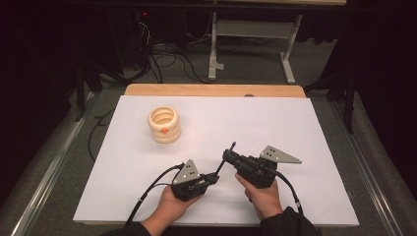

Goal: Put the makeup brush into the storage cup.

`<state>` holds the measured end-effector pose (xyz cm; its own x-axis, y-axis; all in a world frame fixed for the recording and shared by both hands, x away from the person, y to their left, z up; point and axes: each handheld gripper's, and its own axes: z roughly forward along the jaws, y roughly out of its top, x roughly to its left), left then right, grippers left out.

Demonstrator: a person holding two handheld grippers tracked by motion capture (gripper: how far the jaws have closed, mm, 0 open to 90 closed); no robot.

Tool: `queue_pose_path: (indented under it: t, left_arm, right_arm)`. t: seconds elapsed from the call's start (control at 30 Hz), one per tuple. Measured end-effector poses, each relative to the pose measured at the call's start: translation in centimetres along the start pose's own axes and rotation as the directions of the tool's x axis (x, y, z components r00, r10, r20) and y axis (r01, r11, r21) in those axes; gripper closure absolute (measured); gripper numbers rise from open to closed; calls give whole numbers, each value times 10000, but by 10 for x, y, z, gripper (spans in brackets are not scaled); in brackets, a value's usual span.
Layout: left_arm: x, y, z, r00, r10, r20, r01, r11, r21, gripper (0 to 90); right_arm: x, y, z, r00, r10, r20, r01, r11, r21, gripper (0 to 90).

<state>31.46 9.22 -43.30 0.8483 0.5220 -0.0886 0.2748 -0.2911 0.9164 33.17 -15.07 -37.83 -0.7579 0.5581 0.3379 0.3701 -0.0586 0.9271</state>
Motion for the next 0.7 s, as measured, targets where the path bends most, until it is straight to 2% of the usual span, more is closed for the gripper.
queue_pose_path:
  t: [0.5, 0.7]
  left_arm:
    - [0, 0, 0, 9999, 43, -97, -42, 10000, 47, 823]
    - [0, 0, 1, 9999, 5, -152, -4, 10000, 79, 737]
  right_arm:
    - [0, 0, 0, 9994, 44, -340, -43, 10000, 35, 860]
    - [2, 1, -1, 9988, 15, -492, -16, 10000, -17, 860]
